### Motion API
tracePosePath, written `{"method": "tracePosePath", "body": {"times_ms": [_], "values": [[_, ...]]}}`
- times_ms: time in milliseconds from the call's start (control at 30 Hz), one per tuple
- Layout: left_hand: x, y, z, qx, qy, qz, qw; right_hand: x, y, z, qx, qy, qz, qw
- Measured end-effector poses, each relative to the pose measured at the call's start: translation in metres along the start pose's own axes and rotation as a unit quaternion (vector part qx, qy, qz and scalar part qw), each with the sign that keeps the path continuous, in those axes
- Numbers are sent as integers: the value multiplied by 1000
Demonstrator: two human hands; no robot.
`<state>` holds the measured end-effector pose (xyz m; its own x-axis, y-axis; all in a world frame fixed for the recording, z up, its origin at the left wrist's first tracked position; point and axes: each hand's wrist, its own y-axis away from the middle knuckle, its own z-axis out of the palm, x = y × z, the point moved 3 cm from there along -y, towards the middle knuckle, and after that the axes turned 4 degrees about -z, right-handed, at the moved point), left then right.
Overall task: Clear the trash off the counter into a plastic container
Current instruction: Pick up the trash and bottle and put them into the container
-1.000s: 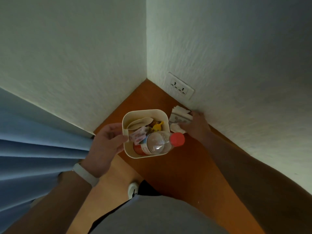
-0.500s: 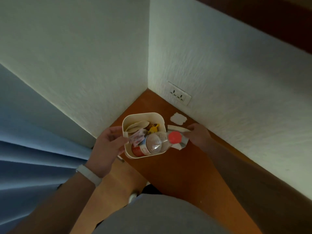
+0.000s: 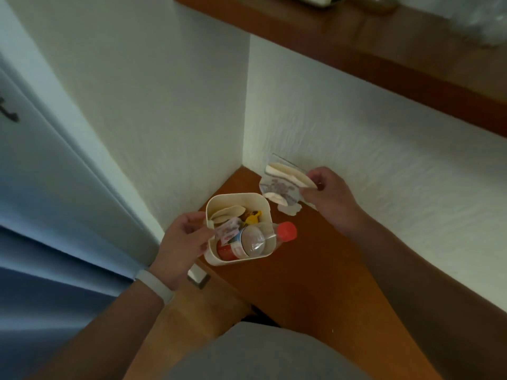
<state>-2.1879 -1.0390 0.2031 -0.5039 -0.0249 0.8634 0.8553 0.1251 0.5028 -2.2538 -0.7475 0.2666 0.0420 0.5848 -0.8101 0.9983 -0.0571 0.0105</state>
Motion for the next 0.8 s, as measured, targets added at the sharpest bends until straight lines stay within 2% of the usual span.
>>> {"method": "tracePosePath", "body": {"times_ms": [200,300,467,567,800], "values": [[14,-4,6,-3,-6,19,1000,-53,6,2,-81,36,-110,990],[17,-2,8,-11,5,21,1000,-62,5,11,-131,77,-134,979],[14,5,14,-19,20,18,999,-61,1,31,-224,121,-135,958],[11,5,15,-13,27,3,1000,-57,2,39,-283,105,-136,944],[4,-5,20,3,43,-15,999,-30,-17,30,-272,68,-88,956]]}}
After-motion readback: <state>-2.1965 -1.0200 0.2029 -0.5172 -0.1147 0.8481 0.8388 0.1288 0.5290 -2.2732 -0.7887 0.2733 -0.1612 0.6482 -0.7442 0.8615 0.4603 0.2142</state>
